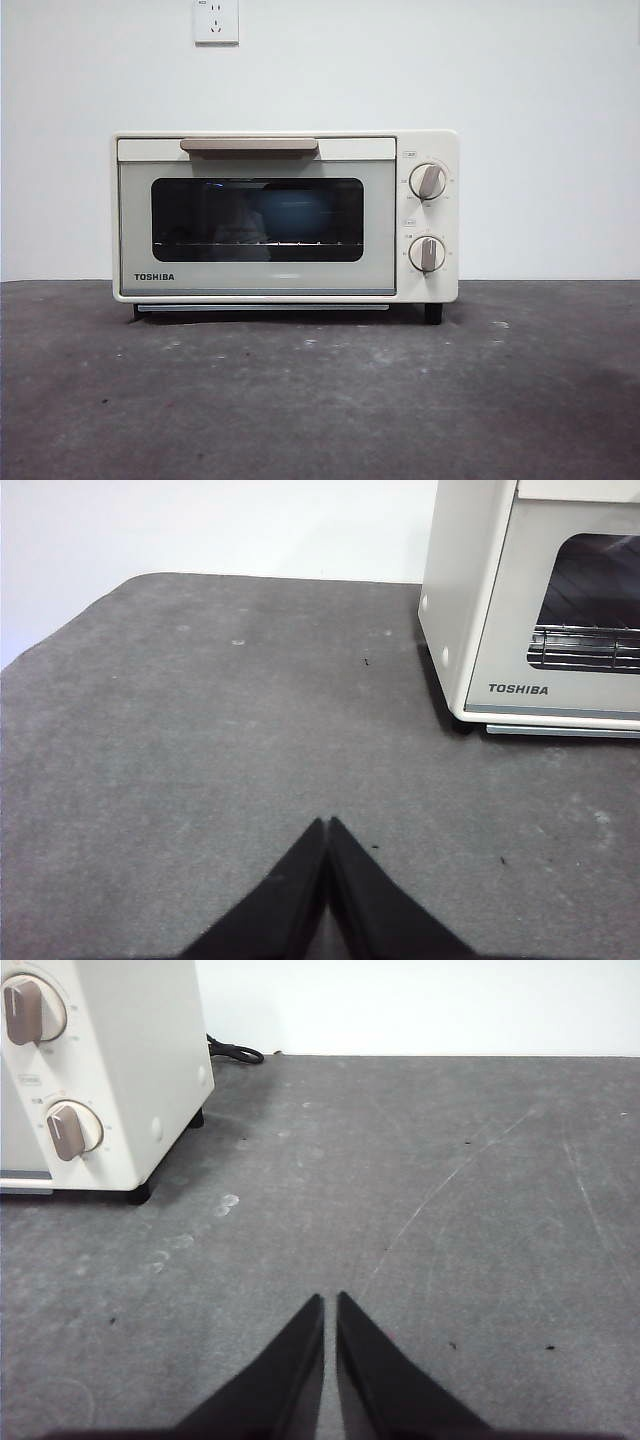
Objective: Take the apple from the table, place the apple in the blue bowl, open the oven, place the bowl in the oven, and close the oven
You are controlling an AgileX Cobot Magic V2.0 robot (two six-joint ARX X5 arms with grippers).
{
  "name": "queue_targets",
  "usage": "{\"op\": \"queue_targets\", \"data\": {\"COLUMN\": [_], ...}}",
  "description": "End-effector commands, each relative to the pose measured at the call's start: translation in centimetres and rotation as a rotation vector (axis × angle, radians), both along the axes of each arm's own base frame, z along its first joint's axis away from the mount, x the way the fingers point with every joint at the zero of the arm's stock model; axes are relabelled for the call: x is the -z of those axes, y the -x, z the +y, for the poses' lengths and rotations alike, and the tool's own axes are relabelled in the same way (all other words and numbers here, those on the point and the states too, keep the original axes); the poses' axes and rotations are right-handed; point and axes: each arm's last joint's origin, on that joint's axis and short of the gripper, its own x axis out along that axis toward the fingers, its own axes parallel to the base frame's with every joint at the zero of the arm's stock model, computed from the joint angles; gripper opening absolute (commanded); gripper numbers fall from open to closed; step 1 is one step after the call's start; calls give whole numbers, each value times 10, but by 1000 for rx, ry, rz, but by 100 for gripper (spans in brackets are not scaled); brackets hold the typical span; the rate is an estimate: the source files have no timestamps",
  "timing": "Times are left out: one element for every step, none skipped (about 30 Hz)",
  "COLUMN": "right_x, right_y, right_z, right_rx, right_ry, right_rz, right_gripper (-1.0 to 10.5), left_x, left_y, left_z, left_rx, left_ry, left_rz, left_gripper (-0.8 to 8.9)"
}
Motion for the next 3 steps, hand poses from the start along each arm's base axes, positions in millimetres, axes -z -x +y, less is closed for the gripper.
{"op": "queue_targets", "data": {"right_x": [1,1,1], "right_y": [0,0,0], "right_z": [0,0,0], "right_rx": [4,4,4], "right_ry": [-10,-10,-10], "right_rz": [-7,-7,-7], "right_gripper": [4,4,4], "left_x": [8,8,8], "left_y": [-1,-1,-1], "left_z": [0,0,0], "left_rx": [-4,-4,-4], "left_ry": [6,6,6], "left_rz": [25,25,25], "left_gripper": [8,8,8]}}
